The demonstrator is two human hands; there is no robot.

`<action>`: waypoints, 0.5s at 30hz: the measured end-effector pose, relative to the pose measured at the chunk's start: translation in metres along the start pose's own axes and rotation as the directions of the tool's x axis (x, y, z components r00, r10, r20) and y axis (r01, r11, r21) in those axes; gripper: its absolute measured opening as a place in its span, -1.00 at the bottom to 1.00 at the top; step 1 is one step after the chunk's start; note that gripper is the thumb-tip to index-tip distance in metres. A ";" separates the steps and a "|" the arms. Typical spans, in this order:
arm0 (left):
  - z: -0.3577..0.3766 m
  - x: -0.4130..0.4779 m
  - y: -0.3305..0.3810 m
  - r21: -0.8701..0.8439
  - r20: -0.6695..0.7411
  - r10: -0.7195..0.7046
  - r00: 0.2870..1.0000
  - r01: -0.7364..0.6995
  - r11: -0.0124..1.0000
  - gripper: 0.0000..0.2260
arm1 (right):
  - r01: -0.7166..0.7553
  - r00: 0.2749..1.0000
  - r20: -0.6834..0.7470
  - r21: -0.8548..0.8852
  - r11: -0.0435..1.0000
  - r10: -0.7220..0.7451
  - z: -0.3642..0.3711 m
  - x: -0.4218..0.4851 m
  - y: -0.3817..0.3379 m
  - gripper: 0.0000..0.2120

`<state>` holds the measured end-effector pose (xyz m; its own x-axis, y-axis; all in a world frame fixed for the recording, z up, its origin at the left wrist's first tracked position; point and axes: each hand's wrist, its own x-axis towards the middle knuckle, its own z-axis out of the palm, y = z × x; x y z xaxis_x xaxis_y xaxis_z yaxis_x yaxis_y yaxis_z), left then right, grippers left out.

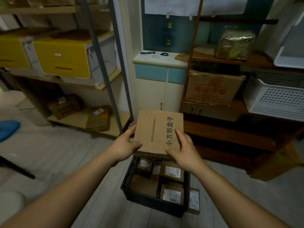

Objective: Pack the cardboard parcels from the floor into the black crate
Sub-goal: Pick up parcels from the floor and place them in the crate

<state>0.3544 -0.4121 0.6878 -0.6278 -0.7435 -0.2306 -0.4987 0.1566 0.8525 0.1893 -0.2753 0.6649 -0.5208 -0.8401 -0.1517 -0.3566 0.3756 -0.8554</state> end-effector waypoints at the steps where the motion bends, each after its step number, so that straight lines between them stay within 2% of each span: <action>1: -0.002 0.010 -0.004 -0.002 0.006 -0.017 1.000 0.017 1.000 -0.38 | -0.004 1.000 0.005 -0.003 1.000 0.004 0.004 0.011 0.003 -0.21; 9: -0.012 0.096 -0.053 0.018 0.038 -0.179 0.983 0.179 0.984 -0.38 | -0.081 0.989 0.121 -0.021 0.996 0.083 0.053 0.107 0.037 -0.20; 15: 0.003 0.157 -0.114 0.125 0.106 -0.198 0.974 0.185 0.975 -0.43 | -0.167 0.973 0.156 -0.037 0.985 0.170 0.104 0.159 0.090 -0.22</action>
<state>0.3109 -0.5446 0.5530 -0.5760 -0.6869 -0.4431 -0.6768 0.0969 0.7297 0.1545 -0.4159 0.5121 -0.4466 -0.8144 -0.3705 -0.2934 0.5246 -0.7992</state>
